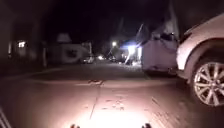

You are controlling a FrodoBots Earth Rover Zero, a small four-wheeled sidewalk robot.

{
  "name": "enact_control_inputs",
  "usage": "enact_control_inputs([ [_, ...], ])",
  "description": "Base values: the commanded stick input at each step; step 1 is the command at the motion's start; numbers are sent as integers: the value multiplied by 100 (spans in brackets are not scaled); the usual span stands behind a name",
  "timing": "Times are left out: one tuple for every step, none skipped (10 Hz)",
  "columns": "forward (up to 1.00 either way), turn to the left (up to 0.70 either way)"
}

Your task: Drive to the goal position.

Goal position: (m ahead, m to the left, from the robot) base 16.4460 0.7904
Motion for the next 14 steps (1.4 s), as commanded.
enact_control_inputs([
  [70,0],
  [70,0],
  [70,0],
  [70,0],
  [70,0],
  [70,0],
  [70,-1],
  [70,-5],
  [70,-22],
  [70,-35],
  [70,-35],
  [70,-24],
  [70,0],
  [70,0],
])
